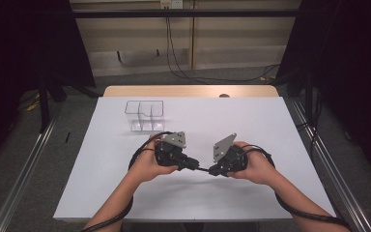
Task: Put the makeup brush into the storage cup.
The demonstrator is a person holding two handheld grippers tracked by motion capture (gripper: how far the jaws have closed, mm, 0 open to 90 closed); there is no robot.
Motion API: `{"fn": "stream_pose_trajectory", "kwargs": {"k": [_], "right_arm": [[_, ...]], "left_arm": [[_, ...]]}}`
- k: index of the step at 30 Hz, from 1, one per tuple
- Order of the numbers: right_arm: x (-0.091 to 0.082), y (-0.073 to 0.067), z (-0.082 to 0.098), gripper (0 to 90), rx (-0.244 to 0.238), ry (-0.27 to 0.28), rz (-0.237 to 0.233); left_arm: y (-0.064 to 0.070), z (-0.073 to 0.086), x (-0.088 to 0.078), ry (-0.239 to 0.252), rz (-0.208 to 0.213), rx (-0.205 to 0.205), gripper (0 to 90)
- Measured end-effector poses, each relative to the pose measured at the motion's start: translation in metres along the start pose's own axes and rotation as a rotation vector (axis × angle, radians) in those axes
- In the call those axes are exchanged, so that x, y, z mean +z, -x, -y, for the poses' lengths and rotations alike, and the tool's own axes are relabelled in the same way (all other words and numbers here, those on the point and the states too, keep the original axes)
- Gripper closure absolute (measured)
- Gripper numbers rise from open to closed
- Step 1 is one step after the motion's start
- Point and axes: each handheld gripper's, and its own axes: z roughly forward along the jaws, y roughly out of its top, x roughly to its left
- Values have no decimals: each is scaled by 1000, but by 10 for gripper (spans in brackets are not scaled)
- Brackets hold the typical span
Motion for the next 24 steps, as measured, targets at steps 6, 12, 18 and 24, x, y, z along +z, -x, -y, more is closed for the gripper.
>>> {"fn": "stream_pose_trajectory", "kwargs": {"k": [6,12,18,24], "right_arm": [[-2,0,0,846,8,4,6],[-3,-1,1,847,13,10,15],[-5,0,3,847,15,14,21],[-6,0,6,847,26,20,26]], "left_arm": [[0,-1,-1,7,-6,11,838],[0,1,-2,32,-15,9,825],[-2,3,-4,61,-13,-3,750],[-3,4,-5,107,-7,-12,641]]}}
